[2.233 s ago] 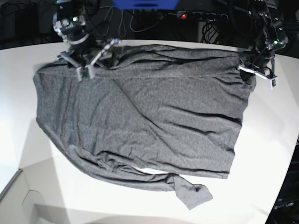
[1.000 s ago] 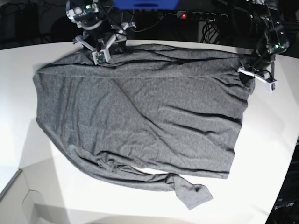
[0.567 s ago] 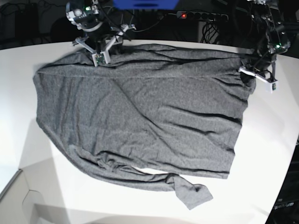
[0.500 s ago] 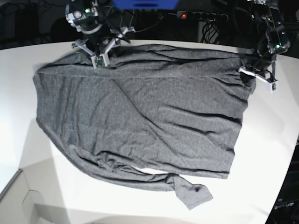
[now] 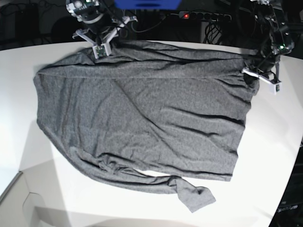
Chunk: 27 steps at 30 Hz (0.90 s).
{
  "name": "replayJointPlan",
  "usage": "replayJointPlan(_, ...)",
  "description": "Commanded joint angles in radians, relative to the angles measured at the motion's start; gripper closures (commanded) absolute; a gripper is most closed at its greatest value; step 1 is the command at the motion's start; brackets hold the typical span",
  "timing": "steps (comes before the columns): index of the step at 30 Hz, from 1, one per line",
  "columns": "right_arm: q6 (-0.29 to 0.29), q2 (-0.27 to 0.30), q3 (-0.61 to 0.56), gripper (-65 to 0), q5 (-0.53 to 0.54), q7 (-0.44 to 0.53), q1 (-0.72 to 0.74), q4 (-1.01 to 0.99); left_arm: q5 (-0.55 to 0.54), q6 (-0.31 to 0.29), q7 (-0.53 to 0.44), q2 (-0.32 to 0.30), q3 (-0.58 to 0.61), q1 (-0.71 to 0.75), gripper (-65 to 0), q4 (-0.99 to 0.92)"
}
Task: Layout the t-shirt on the table in an organized manner, then fold the t-shirt properly
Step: 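Pull the collar corner outward with the right gripper, left holding, then drag the held shirt edge with the left gripper toward the right gripper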
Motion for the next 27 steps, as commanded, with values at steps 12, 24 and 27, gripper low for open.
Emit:
replayJointPlan(12, 0.0, 0.029, 0.007, 0.0, -0.001, 0.011, -0.078, 0.017, 0.022, 0.008, 0.032, -0.009, -0.001, 0.005, -0.1, 0.009)
replayJointPlan(24, 0.0, 0.028, 0.006, 0.0, 0.0, 0.082, -0.113, 0.058, 0.02, 0.008, 0.162, -0.003, -0.135, 0.008, -0.1, 0.121)
replayJointPlan(27, 0.0, 0.028, -0.001, 0.0, 0.0, 0.083, -0.111, 0.06, 0.02, 0.008, 0.178, -0.001, -0.151, 0.013, -0.1, 0.142)
